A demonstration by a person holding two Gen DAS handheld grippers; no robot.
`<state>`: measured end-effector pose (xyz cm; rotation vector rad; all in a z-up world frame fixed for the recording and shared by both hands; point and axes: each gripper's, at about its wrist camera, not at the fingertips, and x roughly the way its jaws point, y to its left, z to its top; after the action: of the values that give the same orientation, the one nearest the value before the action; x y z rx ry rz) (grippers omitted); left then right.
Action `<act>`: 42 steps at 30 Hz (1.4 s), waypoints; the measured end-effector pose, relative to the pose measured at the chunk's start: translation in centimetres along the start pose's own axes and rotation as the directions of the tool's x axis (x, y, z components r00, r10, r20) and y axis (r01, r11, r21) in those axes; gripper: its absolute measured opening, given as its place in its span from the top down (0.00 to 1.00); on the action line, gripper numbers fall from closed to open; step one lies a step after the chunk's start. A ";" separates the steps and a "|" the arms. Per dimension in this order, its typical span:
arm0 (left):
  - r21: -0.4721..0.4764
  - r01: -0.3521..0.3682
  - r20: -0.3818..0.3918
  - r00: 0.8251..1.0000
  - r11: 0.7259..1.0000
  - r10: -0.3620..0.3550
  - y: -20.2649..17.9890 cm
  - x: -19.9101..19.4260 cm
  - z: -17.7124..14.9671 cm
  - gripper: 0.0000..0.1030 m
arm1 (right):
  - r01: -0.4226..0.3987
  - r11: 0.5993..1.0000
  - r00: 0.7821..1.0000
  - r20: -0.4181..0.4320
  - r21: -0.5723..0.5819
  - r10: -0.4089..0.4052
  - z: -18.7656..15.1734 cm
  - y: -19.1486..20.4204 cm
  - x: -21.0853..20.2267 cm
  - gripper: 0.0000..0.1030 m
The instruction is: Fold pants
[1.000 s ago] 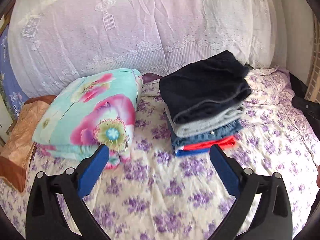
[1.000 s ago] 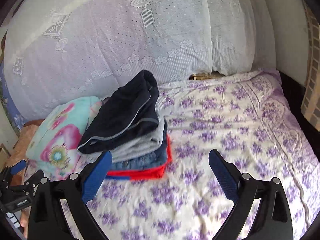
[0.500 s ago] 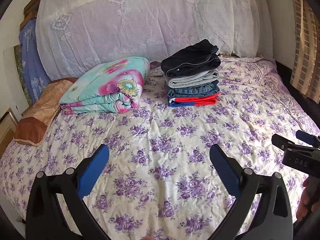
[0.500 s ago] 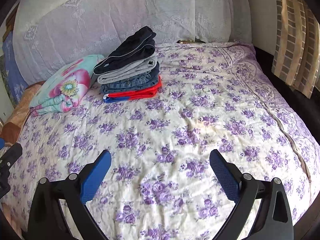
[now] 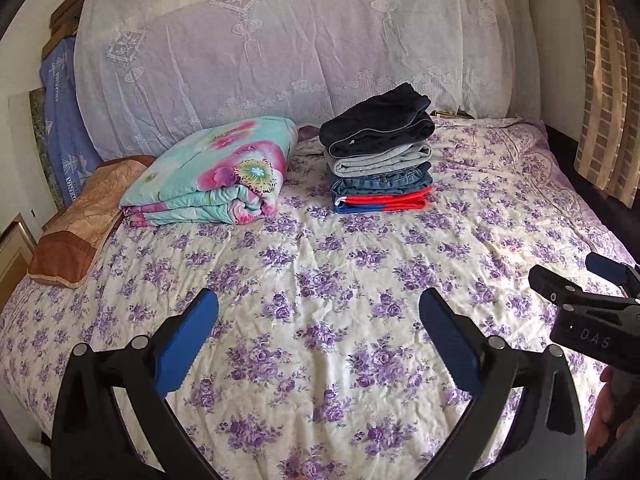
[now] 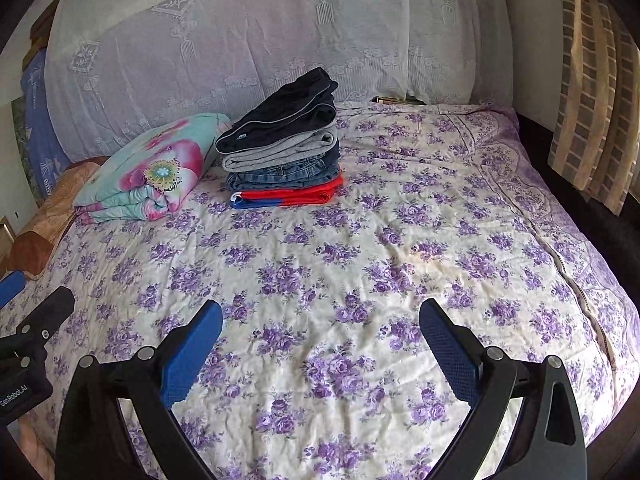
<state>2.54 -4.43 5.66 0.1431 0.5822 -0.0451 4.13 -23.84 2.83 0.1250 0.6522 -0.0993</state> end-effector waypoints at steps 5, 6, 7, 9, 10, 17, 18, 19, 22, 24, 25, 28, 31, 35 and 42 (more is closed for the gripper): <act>-0.003 0.015 -0.008 1.000 1.000 -0.015 0.1 0.2 -0.1 0.05 | 0.001 1.000 1.000 0.000 0.001 -0.001 -0.1 0.1 0.0 0.04; -0.004 0.015 -0.007 1.000 1.000 -0.015 0.1 0.2 -0.1 0.05 | 0.000 1.000 1.000 0.000 0.000 0.000 0.0 0.0 0.0 0.04; -0.003 0.014 -0.008 1.000 1.000 -0.014 0.2 0.2 -0.1 0.05 | -0.001 1.000 1.000 0.000 -0.001 0.001 0.0 0.0 0.1 0.04; -0.008 0.013 -0.011 1.000 1.000 -0.013 0.3 0.3 -0.1 0.05 | -0.003 1.000 1.000 -0.002 -0.003 0.003 0.0 -0.1 0.1 0.04; -0.013 0.016 -0.015 1.000 1.000 -0.016 0.4 0.4 -0.1 0.05 | -0.004 1.000 1.000 -0.003 -0.001 0.004 0.0 0.0 0.1 0.04; -0.024 0.015 -0.019 1.000 1.000 -0.016 0.6 0.5 -0.2 0.05 | 0.008 1.000 1.000 0.001 -0.007 -0.008 -0.2 0.5 -0.2 0.04; -0.026 0.017 -0.019 1.000 1.000 -0.017 0.6 0.5 -0.2 0.05 | 0.010 1.000 1.000 0.003 -0.011 -0.010 -0.3 0.5 -0.3 0.04; -0.024 0.016 -0.018 1.000 1.000 -0.017 0.6 0.5 -0.2 0.05 | 0.012 1.000 1.000 0.005 -0.013 -0.012 -0.3 0.6 -0.3 0.04; -0.022 0.015 -0.020 1.000 1.000 -0.016 0.6 0.5 -0.2 0.05 | 0.021 1.000 1.000 0.008 -0.020 -0.020 -0.4 0.7 -0.5 0.04; -0.021 0.014 -0.019 1.000 1.000 -0.014 0.5 0.5 -0.3 0.05 | 0.020 1.000 1.000 0.008 -0.020 -0.020 -0.4 0.7 -0.5 0.04; -0.022 0.014 -0.019 1.000 1.000 -0.015 0.5 0.5 -0.3 0.05 | 0.019 1.000 1.000 0.007 -0.019 -0.019 -0.4 0.7 -0.5 0.04; -0.023 0.015 -0.020 1.000 1.000 -0.016 0.5 0.4 -0.3 0.05 | 0.020 1.000 1.000 0.008 -0.021 -0.020 -0.4 0.8 -0.5 0.04; -0.021 0.014 -0.018 1.000 1.000 -0.014 0.5 0.5 -0.3 0.05 | 0.020 1.000 1.000 0.006 -0.021 -0.019 -0.4 0.9 -0.6 0.04; -0.016 0.018 -0.017 1.000 1.000 -0.018 0.4 0.4 -0.3 0.05 | 0.019 0.999 1.000 0.007 -0.026 -0.019 -0.5 1.0 -0.6 0.04; -0.044 0.019 -0.027 0.999 0.999 -0.020 0.6 0.4 -0.4 0.05 | 0.024 0.999 1.000 0.006 -0.021 -0.024 -0.5 1.3 -0.6 0.04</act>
<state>2.72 -3.79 5.14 0.0960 0.6118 -0.0493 3.48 -22.46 2.91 0.0969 0.6489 -0.1159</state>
